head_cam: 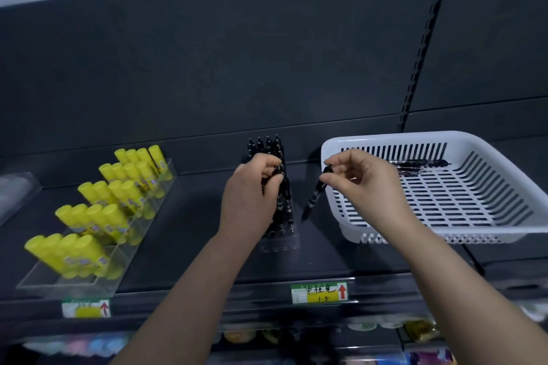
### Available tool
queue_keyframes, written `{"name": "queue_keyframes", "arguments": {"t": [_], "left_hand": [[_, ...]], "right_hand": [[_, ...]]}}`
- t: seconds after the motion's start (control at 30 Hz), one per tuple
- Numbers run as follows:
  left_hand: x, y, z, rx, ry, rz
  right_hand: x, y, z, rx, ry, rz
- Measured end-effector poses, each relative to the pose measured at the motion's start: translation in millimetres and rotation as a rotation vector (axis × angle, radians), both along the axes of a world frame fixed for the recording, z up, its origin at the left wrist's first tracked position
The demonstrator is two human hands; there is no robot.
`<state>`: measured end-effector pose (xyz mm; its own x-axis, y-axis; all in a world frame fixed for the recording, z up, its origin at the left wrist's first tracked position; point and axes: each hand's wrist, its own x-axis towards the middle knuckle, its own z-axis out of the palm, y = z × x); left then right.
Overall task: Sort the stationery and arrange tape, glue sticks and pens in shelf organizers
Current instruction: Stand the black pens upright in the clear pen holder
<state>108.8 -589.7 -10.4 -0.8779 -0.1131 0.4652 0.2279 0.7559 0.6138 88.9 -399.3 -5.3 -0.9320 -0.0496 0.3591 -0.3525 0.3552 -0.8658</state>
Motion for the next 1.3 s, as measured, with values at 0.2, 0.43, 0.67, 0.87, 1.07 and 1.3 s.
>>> {"name": "queue_keyframes", "arguments": {"t": [0.2,0.43,0.67,0.87,1.07,1.3], "left_hand": [[7.2,-7.9,-12.1,-0.252,0.074,0.046],[8.8,-15.7,-15.3,-0.292,0.132,0.115],[12.4,-17.7,-14.3,-0.186,0.08,0.01],[14.6,-21.3,-10.9,-0.172,0.095,-0.005],[6.2,-3.6,-3.2,-0.205,0.217,-0.074],[-19.1,49.1,1.7,-0.254,0.234,-0.163]], "right_hand": [[2.9,-12.2,-1.6,0.057,0.042,-0.016],[2.0,-29.7,-2.6,0.123,0.067,0.001],[-9.3,-49.9,-15.4,0.388,0.014,0.056],[-6.2,-55.1,-23.2,0.475,-0.019,0.081],[-9.5,-20.5,-11.4,0.668,0.076,-0.011],[-15.3,43.4,-10.7,0.904,0.104,-0.13]]}}
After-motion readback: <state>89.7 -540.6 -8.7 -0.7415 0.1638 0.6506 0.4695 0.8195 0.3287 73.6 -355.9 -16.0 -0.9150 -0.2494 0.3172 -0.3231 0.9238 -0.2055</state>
